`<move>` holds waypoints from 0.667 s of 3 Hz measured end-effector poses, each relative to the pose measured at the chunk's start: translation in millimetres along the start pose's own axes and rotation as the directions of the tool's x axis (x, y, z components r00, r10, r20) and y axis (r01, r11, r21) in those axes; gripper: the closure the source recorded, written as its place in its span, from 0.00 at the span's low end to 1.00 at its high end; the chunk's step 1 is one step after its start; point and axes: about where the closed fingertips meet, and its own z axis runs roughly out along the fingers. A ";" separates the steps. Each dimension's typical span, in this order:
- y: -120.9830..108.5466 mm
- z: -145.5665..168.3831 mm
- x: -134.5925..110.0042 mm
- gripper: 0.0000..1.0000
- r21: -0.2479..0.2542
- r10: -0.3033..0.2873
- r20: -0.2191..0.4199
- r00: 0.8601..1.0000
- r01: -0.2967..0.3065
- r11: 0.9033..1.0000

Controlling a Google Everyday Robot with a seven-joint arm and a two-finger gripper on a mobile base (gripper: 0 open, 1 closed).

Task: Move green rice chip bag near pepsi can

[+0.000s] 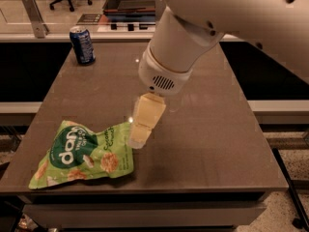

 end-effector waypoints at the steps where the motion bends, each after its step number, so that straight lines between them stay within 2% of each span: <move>1: 5.4 13.0 0.0 0.00 -0.033 0.006 -0.030 1.000 -0.007 0.999; 2: 19.4 34.2 -3.3 0.00 -0.060 0.016 -0.082 0.997 -0.021 0.998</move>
Offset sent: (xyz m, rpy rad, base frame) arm -0.0289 0.0342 -0.0629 -0.1385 0.1395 -0.0152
